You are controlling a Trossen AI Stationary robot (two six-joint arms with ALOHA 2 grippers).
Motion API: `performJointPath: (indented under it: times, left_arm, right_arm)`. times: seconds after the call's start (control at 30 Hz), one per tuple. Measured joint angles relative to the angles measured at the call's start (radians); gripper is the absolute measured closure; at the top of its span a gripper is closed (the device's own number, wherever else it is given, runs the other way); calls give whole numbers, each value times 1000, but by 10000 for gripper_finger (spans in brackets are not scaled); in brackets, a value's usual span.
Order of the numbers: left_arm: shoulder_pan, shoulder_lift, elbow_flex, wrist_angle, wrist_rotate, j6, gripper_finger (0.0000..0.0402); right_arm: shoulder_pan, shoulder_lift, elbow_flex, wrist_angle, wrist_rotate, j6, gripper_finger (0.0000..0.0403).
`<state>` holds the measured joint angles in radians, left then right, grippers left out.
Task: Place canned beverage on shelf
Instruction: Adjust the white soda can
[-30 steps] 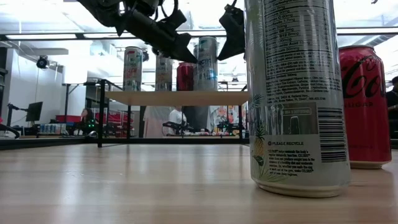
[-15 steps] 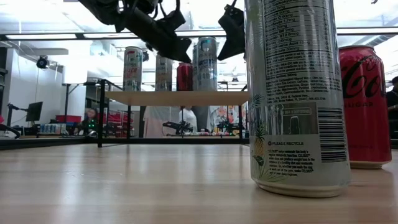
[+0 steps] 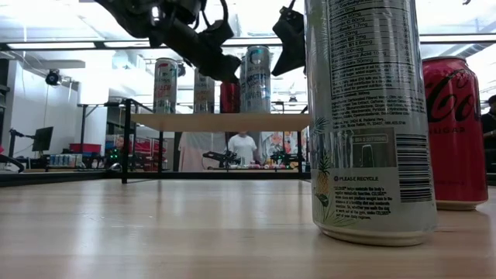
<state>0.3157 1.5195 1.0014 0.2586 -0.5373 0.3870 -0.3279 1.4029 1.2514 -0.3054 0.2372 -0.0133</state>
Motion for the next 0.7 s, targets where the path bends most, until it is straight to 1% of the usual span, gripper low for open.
performJointPath:
  times: [0.2, 0.43, 0.7]
  left_arm:
    - [9, 31, 19, 2, 0, 1, 402]
    - [8, 65, 52, 0, 25, 5, 402]
    - [8, 100, 84, -8, 26, 12, 402]
  right_arm:
    - [0, 0, 0, -1, 51, -10, 390]
    - [-6, 0, 0, -4, 52, -12, 390]
    - [-6, 0, 0, -4, 52, -13, 390]
